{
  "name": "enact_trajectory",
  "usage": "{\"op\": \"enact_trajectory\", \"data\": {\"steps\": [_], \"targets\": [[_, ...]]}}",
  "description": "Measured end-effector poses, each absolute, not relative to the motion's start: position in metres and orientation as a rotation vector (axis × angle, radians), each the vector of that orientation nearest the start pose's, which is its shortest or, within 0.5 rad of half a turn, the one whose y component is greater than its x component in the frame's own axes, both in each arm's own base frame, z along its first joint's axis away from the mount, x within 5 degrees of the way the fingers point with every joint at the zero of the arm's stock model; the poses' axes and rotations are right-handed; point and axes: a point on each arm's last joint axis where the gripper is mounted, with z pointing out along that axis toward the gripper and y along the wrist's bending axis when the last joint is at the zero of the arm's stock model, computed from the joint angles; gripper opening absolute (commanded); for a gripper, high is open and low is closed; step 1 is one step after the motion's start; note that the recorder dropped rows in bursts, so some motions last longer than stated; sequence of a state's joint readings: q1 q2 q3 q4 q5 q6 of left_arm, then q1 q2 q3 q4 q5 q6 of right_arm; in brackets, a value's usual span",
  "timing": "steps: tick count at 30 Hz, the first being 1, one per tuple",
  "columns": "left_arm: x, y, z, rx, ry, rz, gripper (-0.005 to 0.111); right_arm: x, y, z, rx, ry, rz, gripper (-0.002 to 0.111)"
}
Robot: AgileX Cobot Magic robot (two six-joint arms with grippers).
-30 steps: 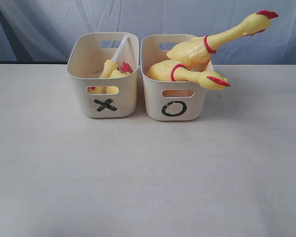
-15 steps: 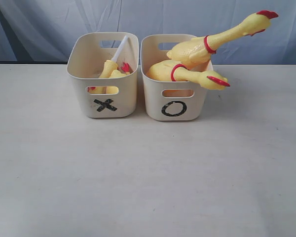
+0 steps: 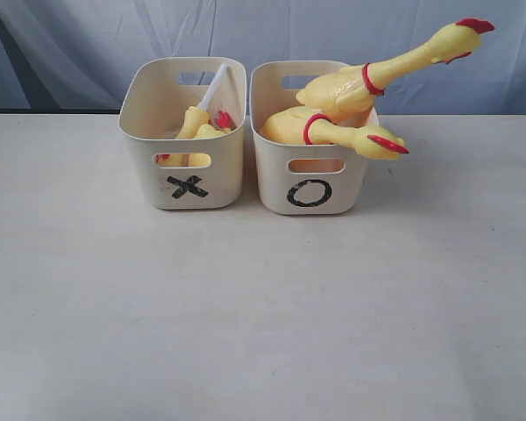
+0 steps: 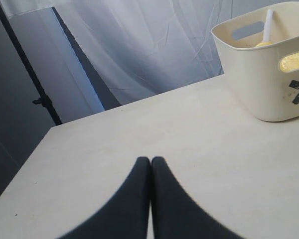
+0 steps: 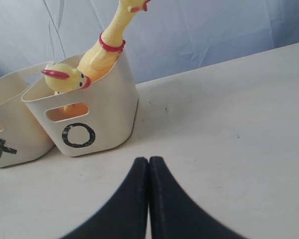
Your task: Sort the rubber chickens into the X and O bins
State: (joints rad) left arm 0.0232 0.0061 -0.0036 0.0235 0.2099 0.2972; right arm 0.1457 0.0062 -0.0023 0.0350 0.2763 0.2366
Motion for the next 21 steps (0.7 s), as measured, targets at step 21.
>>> {"op": "enact_trajectory", "data": {"steps": [21], "targets": [[0.056,0.0013,0.1945,0.124,1.7,0.143,0.0,0.0545,0.0088,0.1886,-0.108,1.762,0.135,-0.001]]}}
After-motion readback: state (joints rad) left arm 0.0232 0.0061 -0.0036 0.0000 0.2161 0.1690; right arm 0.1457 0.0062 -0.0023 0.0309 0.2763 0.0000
